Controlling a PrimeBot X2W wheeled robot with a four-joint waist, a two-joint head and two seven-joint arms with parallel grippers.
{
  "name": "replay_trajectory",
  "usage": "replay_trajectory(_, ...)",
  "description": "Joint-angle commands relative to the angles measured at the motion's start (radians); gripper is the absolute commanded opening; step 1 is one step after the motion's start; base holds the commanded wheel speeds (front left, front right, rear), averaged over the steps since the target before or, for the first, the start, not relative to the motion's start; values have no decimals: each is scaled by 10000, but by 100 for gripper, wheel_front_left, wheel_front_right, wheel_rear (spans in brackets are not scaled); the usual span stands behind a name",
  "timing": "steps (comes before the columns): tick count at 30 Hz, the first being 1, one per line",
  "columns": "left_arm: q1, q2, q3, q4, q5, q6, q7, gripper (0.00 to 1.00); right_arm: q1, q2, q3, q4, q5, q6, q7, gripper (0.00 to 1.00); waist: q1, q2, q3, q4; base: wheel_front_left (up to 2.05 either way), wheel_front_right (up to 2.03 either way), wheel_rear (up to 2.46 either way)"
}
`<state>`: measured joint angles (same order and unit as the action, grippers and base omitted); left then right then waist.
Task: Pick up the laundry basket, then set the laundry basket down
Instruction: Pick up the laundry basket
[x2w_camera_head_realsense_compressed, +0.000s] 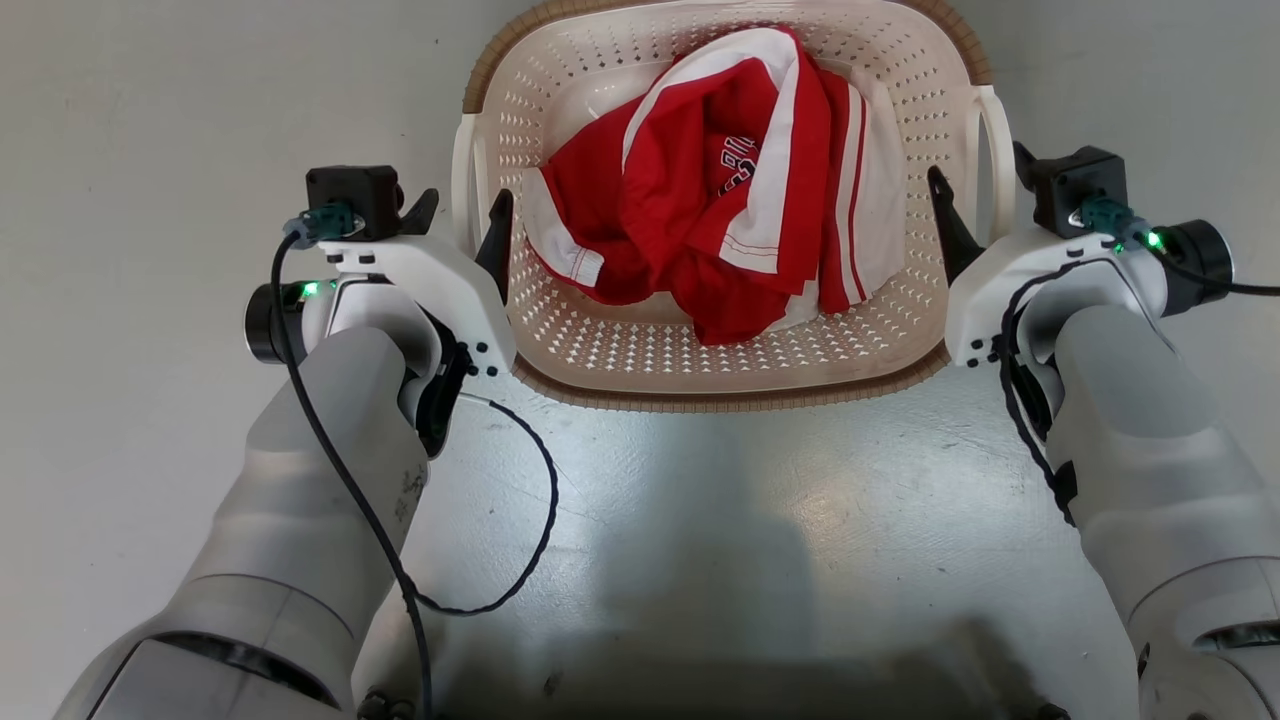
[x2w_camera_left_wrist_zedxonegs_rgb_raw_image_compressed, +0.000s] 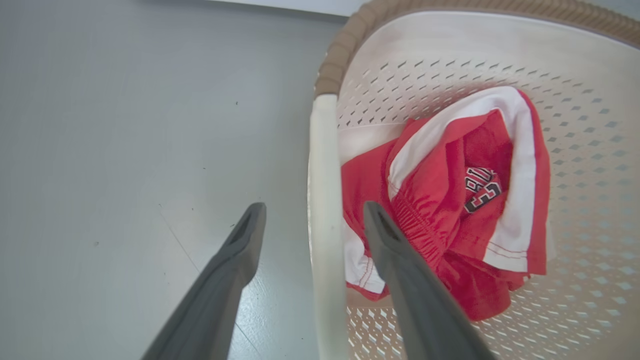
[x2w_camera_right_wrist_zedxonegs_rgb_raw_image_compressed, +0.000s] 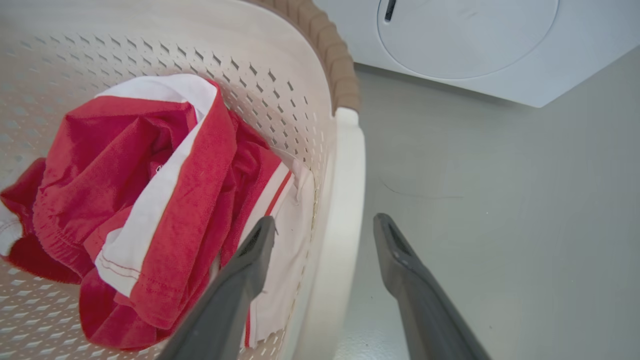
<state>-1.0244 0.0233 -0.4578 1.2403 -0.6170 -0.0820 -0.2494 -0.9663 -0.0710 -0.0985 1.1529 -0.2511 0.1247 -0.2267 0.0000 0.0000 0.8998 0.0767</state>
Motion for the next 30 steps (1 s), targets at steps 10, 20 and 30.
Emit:
replay_trajectory(10, -146, 269, -525, 97, -346, 147, 323, 100, -50, 208, 359, 273, 428, 60, 154, 100, 0, 0, -32, -7, 0, 0, 0)
replay_trajectory(20, -172, 269, -992, 206, -594, 384, 562, 100, -140, 208, 713, 366, 833, 60, 191, 100, 0, 0, -42, -54, 0, 0, 0)
replay_trajectory(30, -268, 269, -1215, 291, -812, 402, 476, 100, -115, 208, 836, 273, 940, 60, 267, 100, 0, 0, -65, -101, 0, 0, 0)
